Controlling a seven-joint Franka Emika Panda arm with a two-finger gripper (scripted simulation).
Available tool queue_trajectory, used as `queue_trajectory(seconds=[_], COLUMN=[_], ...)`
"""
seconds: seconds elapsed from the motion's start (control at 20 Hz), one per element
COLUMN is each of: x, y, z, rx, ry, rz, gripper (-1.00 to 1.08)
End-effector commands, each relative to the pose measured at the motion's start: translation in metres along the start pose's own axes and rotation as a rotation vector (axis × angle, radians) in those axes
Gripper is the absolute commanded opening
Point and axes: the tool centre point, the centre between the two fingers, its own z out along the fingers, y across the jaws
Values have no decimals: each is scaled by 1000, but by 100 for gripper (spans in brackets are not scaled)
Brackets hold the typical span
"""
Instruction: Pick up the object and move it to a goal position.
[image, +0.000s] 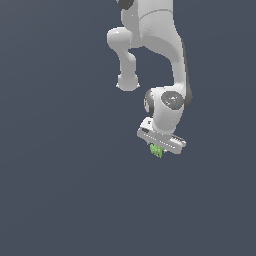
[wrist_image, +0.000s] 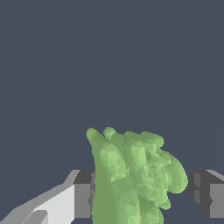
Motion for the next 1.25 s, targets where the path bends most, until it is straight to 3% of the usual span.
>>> queue_trajectory(seconds=[0.0, 0.55, 1.2], x=[2, 10, 13], y=[-21, -91, -116], z=[-3, -14, -18], rx=[-1, -1, 0], ry=[0, 0, -1], rz=[1, 1, 1], gripper=[-100, -100, -100])
